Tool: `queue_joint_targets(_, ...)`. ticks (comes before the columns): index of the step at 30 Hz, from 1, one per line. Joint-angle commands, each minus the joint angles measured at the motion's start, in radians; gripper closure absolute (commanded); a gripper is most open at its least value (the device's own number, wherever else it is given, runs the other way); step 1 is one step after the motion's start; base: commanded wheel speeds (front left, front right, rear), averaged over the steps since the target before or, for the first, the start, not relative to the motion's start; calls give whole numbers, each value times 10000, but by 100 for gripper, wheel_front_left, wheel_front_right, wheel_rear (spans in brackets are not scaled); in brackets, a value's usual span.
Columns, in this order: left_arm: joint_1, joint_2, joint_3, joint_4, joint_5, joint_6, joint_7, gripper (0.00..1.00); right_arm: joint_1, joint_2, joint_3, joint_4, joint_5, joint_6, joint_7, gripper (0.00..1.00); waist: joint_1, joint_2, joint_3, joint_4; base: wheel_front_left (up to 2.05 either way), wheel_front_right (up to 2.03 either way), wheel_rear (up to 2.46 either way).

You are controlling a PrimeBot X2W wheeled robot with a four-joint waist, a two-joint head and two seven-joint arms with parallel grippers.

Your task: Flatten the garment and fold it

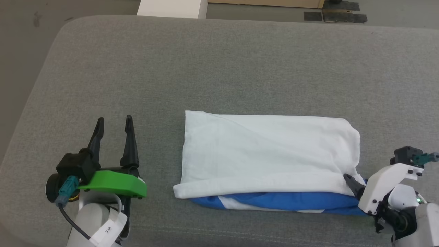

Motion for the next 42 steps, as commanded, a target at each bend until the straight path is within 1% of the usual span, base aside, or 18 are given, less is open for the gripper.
queue_joint_targets(1,-76,-63,51,39,68,-80,-44,0,126,185,282,397,199,-11,393,19,1,0,32,68,0,0,0)
queue_joint_targets(2,-74,-93,75,64,104,-123,-44,0,155,185,450,436,379,-11,587,52,1,0,28,93,0,0,0)
queue_joint_targets(3,-69,-115,101,80,131,-148,-44,0,187,185,568,439,530,-11,698,64,1,0,21,109,0,0,0)
queue_joint_targets(4,-61,-140,139,103,156,-176,-45,0,229,185,685,411,704,-11,769,84,1,0,12,123,0,0,0)
queue_joint_targets(5,-55,-158,169,120,176,-198,-45,0,262,185,761,357,830,-11,762,97,1,0,6,130,0,0,0)
queue_joint_targets(6,-46,-179,205,144,197,-224,-45,0,306,185,794,283,928,-11,681,100,1,0,-7,136,0,0,0)
queue_joint_targets(10,13,-233,327,227,279,-306,-45,0,396,185,570,30,904,-11,149,100,1,0,-87,100,0,0,0)
queue_joint_targets(13,71,-258,417,269,340,-353,-45,0,424,185,-35,-127,582,-11,-316,100,1,0,-153,49,0,0,0)
queue_joint_targets(17,160,-294,497,280,423,-409,-45,0,453,185,-1404,-293,-182,-11,-978,100,1,0,-246,-28,0,0,0)
queue_joint_targets(23,263,-342,649,224,474,-451,-45,0,524,185,-3159,-464,-1225,-11,-1384,100,1,0,-277,-124,0,0,0)
queue_joint_targets(27,306,-361,709,247,520,-482,-45,0,616,185,-3292,-727,-1602,-11,-1413,100,1,0,-251,-197,0,0,0)
queue_joint_targets(30,336,-374,710,249,568,-499,-45,0,847,185,-2659,-1344,-1387,-11,-1267,100,1,0,-247,-214,0,0,0)
queue_joint_targets(31,352,-392,729,257,627,-531,-45,0,1967,185,-164,-4390,-442,-11,-242,100,1,0,-259,-182,0,0,0)
queue_joint_targets(32,337,-396,722,263,636,-537,-45,0,2177,185,471,-5140,-411,-11,21,100,1,0,-249,-163,0,0,0)
queue_joint_targets(34,301,-402,704,278,645,-546,-45,0,2362,185,1395,-6034,-504,-11,386,100,1,0,-229,-130,0,0,0)
queue_joint_targets(37,240,-411,697,277,644,-552,-45,0,2238,185,2744,-6665,-963,-11,790,100,1,0,-173,-93,0,0,0)
queue_joint_targets(40,155,-420,645,299,636,-565,-45,0,1762,185,4019,-6421,-1536,-11,1112,100,1,0,-61,25,0,0,0)
queue_joint_targets(42,73,-423,619,326,628,-576,-45,0,1386,185,4647,-6018,-1610,-11,1187,100,1,0,30,131,0,0,0)
